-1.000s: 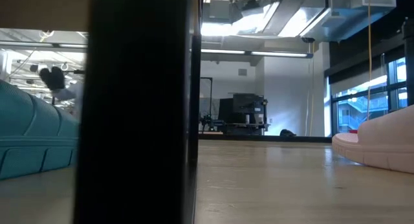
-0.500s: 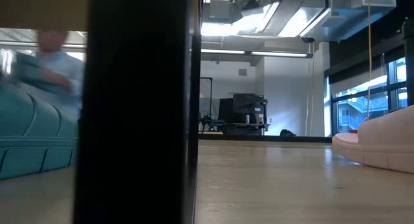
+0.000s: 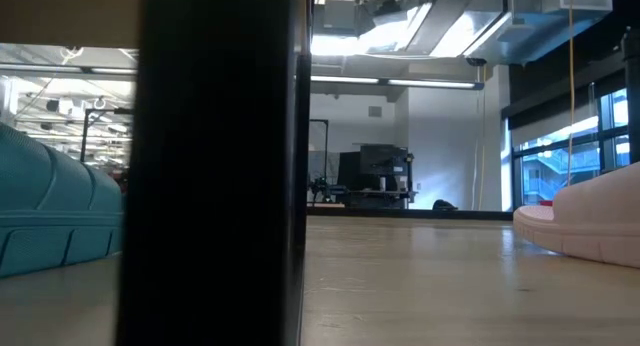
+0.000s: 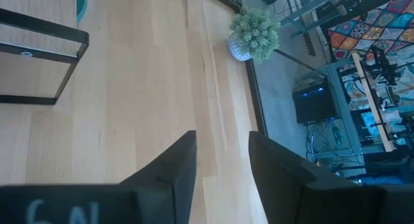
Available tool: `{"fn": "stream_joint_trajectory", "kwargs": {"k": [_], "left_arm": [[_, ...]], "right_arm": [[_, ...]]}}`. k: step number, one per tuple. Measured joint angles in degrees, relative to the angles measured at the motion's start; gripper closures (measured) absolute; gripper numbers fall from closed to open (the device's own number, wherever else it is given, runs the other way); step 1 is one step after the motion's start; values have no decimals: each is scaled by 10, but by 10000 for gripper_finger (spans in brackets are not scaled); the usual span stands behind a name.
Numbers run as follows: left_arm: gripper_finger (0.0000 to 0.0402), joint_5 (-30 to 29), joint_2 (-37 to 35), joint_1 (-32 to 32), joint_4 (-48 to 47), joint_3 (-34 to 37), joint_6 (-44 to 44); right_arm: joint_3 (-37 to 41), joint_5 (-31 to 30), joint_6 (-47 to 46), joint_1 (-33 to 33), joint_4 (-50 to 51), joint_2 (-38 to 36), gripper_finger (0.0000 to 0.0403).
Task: Pick and place slides into the shelf
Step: Put the left pink slipper on the shelf, then put the pink slipper on the shelf
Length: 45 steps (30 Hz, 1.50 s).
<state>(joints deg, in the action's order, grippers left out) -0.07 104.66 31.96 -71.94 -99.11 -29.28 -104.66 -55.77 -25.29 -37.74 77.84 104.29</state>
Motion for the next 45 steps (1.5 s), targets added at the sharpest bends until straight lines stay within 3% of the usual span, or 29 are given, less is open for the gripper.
{"fn": "stream_joint_trajectory", "kwargs": {"k": [18, 24, 40, 45], "left_arm": [[178, -23, 0, -35, 42, 1, 67], [178, -26, -14, -51, 72, 1, 145], [178, -28, -231, -188, 238, 7, 340], [178, 66, -310, -239, 325, 100, 370]], "right_arm": [[0, 1, 0, 0, 0, 0, 260], [0, 1, 1, 0, 0, 0, 260], [9, 45, -72, -15, 18, 0, 260], [42, 45, -111, -24, 29, -1, 260]]}}
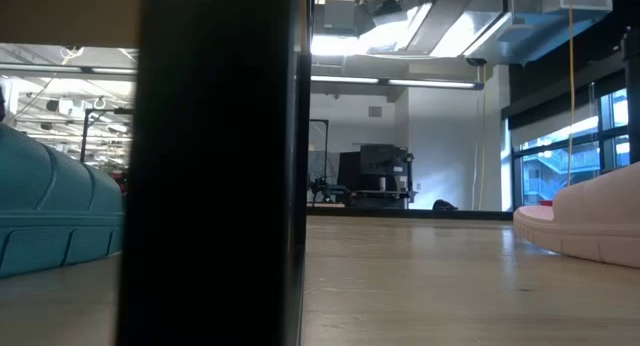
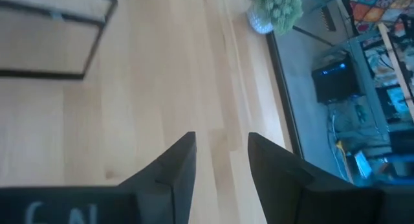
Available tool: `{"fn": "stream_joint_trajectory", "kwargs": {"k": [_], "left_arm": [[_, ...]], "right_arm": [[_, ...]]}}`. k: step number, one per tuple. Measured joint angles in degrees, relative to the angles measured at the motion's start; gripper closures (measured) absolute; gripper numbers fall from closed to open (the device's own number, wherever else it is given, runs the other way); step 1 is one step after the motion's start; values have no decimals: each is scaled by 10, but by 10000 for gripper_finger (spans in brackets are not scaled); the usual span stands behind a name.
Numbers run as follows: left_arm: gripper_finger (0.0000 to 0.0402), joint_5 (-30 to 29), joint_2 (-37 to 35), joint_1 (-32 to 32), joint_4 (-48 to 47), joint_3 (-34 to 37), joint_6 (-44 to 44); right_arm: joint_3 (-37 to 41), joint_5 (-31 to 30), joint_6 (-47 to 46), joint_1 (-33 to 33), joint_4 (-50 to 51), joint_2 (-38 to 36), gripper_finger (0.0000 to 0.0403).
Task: Pick and place slides into the shelf
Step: Put the pink slipper on the shelf
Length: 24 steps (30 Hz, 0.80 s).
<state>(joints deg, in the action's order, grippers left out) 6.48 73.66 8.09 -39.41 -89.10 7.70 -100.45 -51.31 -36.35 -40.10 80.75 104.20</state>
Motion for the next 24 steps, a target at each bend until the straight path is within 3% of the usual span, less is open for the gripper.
{"fn": "stream_joint_trajectory", "kwargs": {"k": [10, 20, 24], "left_arm": [[178, 119, -140, -115, 141, 252, 0], [178, 247, -239, -188, 380, 482, -58], [178, 250, -243, -188, 470, 537, -88]], "right_arm": [[67, 10, -49, 0, 5, 1, 260], [115, 145, -53, -21, -7, 1, 260], [143, 209, -71, -35, -19, 1, 260]]}}
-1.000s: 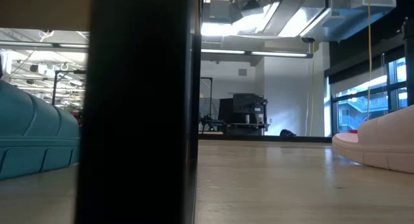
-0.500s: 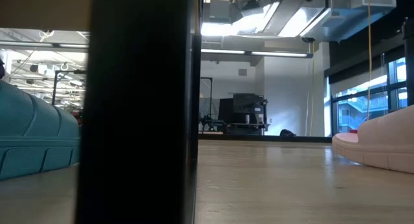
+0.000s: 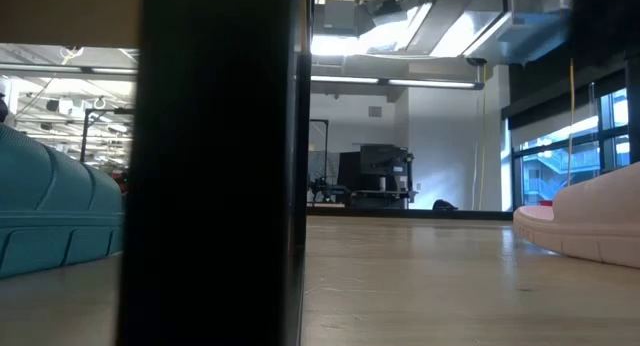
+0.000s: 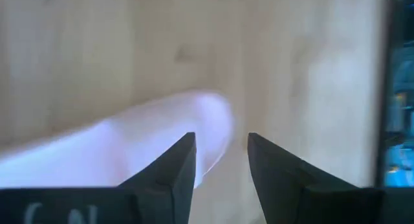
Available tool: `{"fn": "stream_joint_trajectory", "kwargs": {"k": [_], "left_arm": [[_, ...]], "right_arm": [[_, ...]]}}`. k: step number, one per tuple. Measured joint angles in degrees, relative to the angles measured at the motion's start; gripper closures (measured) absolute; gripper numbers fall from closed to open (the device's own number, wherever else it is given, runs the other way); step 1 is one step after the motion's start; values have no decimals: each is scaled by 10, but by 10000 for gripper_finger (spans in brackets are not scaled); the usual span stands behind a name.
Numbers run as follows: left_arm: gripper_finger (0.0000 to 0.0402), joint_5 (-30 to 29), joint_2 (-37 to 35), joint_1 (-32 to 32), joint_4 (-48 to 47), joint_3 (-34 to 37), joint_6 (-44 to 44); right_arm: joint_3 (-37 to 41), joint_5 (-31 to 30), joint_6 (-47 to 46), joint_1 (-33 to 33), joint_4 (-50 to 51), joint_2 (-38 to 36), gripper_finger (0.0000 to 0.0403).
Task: Pick and place slides into the shelf
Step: Put the pink slipper on the shelf
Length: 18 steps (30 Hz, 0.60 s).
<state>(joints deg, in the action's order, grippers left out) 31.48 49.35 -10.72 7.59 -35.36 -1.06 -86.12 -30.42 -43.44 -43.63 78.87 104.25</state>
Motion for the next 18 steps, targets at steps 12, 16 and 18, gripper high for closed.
{"fn": "stream_joint_trajectory", "kwargs": {"k": [12, 16, 18], "left_arm": [[178, 0, 0, 20, 176, 92, -14], [178, 0, 0, 22, 179, 97, 5], [178, 0, 0, 22, 178, 97, 5]], "right_arm": [[51, 132, 2, -49, -130, 0, 260], [76, 131, 1, -54, -132, 0, 260], [89, 129, 1, -54, -132, 0, 260]]}}
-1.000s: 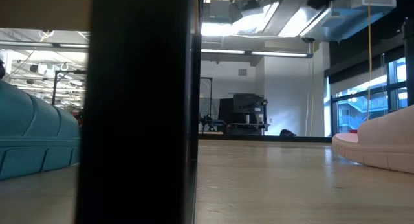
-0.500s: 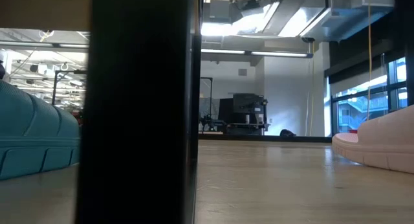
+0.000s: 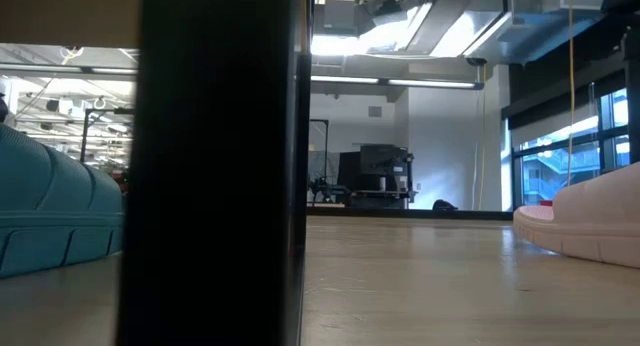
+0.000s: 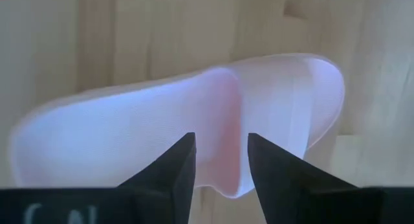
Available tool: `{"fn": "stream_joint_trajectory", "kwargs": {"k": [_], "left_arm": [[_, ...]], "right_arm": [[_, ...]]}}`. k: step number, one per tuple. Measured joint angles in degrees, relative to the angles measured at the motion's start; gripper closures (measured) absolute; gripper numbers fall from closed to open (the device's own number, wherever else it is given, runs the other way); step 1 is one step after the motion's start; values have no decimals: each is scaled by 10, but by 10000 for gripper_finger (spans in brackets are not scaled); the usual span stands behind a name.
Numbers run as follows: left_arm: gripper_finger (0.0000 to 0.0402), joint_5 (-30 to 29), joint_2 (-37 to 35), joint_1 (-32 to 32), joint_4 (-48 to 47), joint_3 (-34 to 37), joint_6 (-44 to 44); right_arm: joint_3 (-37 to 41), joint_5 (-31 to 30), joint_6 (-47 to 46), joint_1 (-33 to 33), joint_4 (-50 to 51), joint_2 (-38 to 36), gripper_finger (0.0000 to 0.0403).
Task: Pick and place slides into the shelf
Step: Put the pink slipper on the shelf
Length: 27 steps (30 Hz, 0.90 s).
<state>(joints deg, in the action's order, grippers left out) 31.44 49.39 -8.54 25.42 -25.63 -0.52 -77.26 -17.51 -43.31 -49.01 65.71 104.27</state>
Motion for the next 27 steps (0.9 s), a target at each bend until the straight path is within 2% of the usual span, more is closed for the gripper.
{"fn": "stream_joint_trajectory", "kwargs": {"k": [13, 21, 27], "left_arm": [[178, 0, 1, 1, -4, 0, -4], [178, -2, 1, 1, -5, 0, -4], [178, -3, 1, 1, -5, 0, -4]], "right_arm": [[76, -11, -59, 1, -6, 0, 260], [101, -81, -91, 2, -2, 0, 260], [118, -92, -89, 1, -29, 0, 260]]}}
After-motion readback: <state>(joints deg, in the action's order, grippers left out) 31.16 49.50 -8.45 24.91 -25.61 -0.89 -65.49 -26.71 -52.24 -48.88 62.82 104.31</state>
